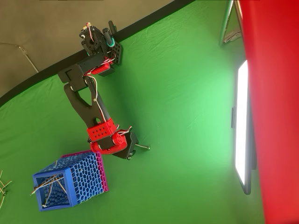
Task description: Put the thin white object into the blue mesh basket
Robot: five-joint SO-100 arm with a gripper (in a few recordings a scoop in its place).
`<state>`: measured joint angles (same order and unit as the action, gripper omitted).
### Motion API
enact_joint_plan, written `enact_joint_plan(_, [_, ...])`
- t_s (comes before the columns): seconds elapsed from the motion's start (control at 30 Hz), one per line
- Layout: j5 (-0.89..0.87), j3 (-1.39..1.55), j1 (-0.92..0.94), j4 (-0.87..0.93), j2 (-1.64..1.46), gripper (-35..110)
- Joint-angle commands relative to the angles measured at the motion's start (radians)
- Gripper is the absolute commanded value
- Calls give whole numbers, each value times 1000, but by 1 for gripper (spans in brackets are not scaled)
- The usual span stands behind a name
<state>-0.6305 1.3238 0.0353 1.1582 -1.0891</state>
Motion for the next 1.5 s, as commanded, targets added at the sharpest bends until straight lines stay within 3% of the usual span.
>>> enact_joint_plan(0.0, [-6, -80, -8, 21, 18, 16])
enact_joint_plan(1.47, [58, -437, -57, 169, 327, 12])
